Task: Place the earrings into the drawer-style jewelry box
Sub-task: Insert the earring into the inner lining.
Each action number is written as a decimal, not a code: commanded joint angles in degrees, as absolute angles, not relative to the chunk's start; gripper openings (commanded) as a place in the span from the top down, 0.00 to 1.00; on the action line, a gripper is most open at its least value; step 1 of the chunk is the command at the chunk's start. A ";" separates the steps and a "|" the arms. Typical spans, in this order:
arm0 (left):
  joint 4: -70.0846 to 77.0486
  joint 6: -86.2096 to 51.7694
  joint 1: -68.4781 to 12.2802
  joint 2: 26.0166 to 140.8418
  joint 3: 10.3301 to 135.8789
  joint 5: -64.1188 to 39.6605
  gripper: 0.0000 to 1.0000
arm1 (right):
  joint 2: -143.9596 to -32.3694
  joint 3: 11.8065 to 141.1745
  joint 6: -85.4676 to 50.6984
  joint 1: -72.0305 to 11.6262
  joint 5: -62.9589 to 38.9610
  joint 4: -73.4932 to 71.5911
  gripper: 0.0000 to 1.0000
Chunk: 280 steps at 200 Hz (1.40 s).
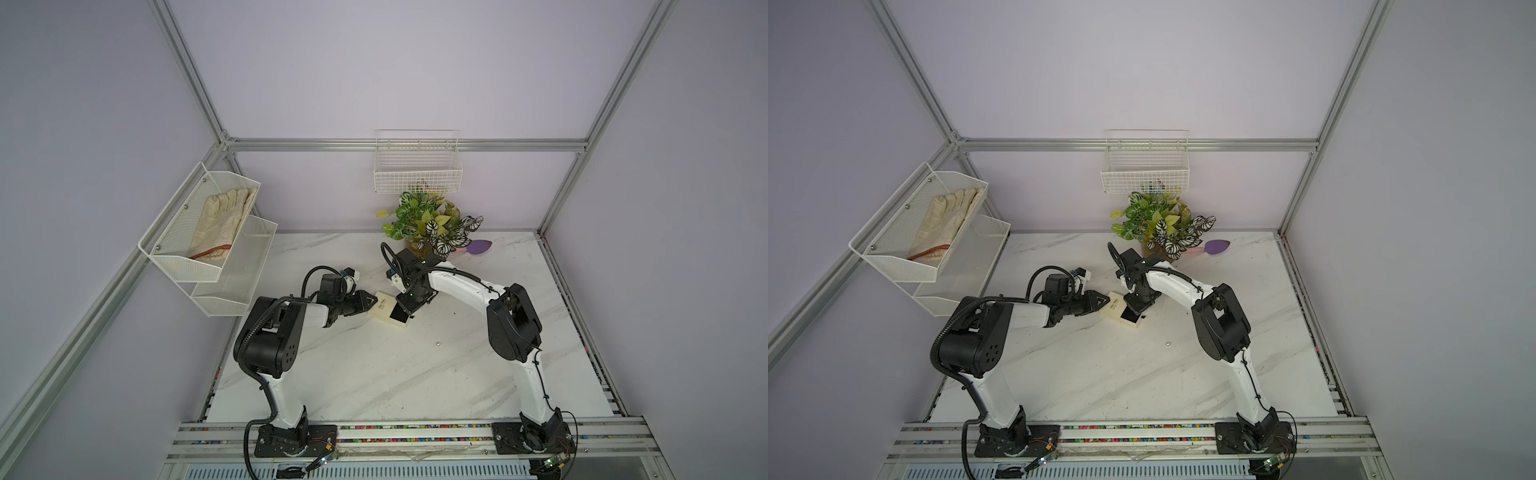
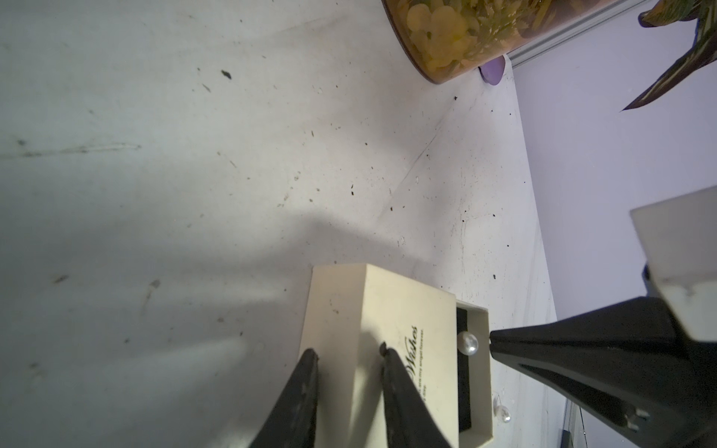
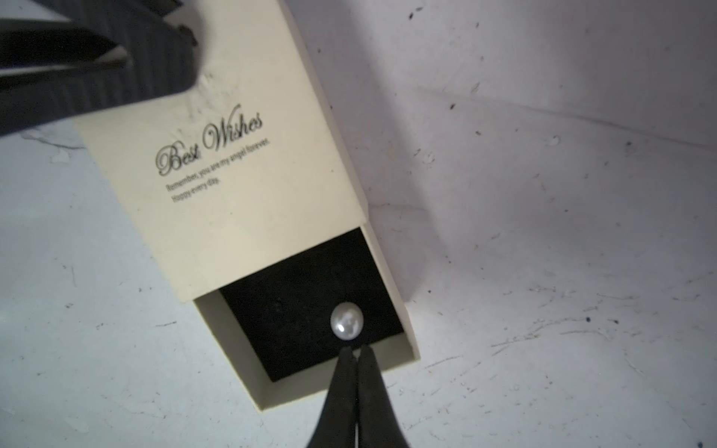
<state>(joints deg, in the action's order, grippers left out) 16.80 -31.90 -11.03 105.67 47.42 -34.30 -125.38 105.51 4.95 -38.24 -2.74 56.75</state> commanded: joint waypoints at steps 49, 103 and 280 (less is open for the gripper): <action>14.14 -30.84 -11.60 106.79 49.22 -34.01 0.71 | -127.12 106.59 4.83 -37.83 -3.62 56.66 0.93; 14.12 -30.84 -11.63 106.87 49.30 -34.10 0.71 | -127.78 106.84 5.02 -37.79 -3.87 56.43 0.93; 13.71 -31.18 -11.67 104.84 49.53 -34.51 0.68 | -105.88 87.25 -3.19 -37.79 2.08 43.13 0.89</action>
<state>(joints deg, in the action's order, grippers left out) 16.40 -31.90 -11.07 105.65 47.46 -34.30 -112.01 94.83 2.31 -37.98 -0.69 50.70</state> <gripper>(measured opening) 0.316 0.111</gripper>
